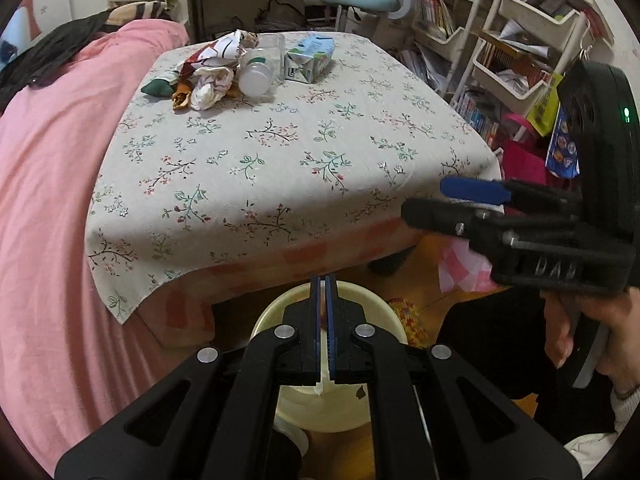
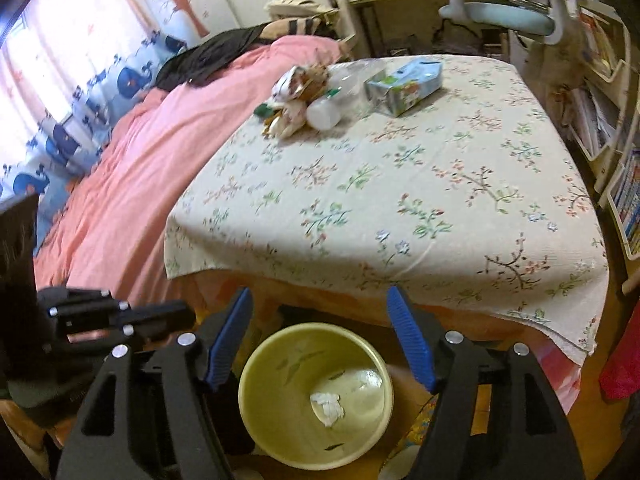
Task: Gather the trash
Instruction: 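Carry the tissue to the yellow bin and open the right gripper, then move both tools back over the trash pile on the table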
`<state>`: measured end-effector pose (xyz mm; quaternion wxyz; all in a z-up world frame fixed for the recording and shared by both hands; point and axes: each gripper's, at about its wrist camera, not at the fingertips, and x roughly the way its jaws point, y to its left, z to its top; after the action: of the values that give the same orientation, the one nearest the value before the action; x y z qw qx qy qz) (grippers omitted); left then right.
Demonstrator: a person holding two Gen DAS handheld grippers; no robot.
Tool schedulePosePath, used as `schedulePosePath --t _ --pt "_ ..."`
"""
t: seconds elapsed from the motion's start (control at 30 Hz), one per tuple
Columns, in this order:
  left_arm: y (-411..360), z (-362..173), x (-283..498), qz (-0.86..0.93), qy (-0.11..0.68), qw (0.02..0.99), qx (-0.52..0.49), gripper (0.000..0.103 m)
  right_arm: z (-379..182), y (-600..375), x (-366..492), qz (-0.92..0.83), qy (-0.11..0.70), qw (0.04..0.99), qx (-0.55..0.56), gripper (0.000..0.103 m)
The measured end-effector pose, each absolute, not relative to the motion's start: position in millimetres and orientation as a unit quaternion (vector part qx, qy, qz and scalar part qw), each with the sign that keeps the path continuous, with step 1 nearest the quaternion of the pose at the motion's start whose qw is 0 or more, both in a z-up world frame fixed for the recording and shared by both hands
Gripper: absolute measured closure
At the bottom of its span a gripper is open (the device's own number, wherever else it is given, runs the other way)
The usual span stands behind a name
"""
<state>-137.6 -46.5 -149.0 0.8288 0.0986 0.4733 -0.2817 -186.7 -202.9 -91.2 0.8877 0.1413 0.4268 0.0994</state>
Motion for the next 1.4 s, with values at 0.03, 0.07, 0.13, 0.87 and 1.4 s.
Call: schedulePosePath --t 0.03,0.07,0.13,0.87,1.4 --pt "-45.1 -149.5 -136.5 -0.283 0.477 0.827 0.093 0.099 -90.9 -204.9 -186.7 0.096 0.425 0.888 0.146 0.035" --pt "-44.1 -150.2 -135.3 -0.283 0.480 0.826 0.088 0.097 -90.9 -206.4 -186.4 0.094 0.423 0.889 0.149 0.034" --pt "-41.5 -151.6 -133.0 -0.273 0.485 0.827 0.082 0.079 -91.0 -209.9 -187.9 0.092 0.421 0.889 0.154 0.034" --pt "-28.4 -127.0 -119.7 -0.184 0.404 0.892 0.083 0.037 -91.7 -209.5 -186.1 0.093 0.414 0.892 0.153 0.030" --pt "-0.2 -103.4 -50.6 -0.098 0.367 0.925 0.017 0.017 -78.7 -190.2 -168.9 0.097 0.390 0.906 0.134 0.020"
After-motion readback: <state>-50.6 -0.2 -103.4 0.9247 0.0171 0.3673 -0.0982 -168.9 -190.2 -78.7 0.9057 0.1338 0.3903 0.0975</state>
